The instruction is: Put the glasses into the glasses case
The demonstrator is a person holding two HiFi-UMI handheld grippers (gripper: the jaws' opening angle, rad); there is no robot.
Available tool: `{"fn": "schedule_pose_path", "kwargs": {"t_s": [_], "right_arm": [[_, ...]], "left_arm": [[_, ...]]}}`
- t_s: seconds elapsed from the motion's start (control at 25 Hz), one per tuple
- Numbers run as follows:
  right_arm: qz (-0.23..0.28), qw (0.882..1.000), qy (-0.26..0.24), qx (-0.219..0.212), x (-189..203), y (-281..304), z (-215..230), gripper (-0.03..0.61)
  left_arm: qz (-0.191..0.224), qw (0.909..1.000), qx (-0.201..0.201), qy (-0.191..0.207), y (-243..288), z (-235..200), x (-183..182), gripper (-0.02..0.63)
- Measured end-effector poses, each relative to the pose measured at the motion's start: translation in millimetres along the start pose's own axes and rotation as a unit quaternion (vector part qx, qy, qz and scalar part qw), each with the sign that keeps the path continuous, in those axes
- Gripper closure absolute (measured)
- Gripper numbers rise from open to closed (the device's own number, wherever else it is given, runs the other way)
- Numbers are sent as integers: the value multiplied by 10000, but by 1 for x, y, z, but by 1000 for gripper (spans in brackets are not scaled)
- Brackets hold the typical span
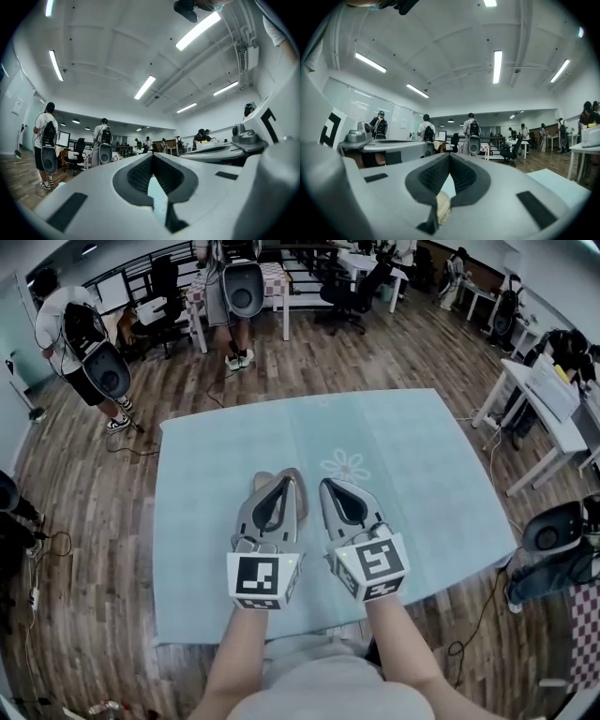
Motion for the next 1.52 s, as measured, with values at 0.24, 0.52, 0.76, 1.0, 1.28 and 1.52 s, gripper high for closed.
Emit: {"fn": "schedule_pose_path", "kwargs": {"t_s": [0.24, 0.52, 0.76, 1.0, 1.28, 1.52], "right_arm": [[196, 9997, -99, -77, -11, -4, -9, 575], [265, 9994, -225, -27, -15, -10, -4, 575], [243, 9993, -293, -5, -15, -13, -3, 575], [234, 9993, -304, -7, -17, -12, -5, 575], [240, 9992, -328, -30, -16, -12, -5, 575], [212, 9990, -383, -66, -16, -10, -9, 575]], "left_arm": [[126, 9998, -8, 137, -8, 1, -6, 606], [193, 9997, 67, 113, -6, 7, -10, 606], [162, 9996, 122, 179, -5, 12, -9, 606], [189, 9995, 135, 205, -6, 12, -11, 606], [162, 9996, 145, 160, -6, 11, -10, 606], [183, 9996, 189, 82, -6, 10, -9, 606]]}}
Point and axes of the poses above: the fingertips, and each gripper's own axes: y forward along the fingers, z to its right, x out of its underside, the point moved 3 cm from there along -y, backward along the fingers, and after that the axes turned 13 degrees about -z, right-handed, at the moved point
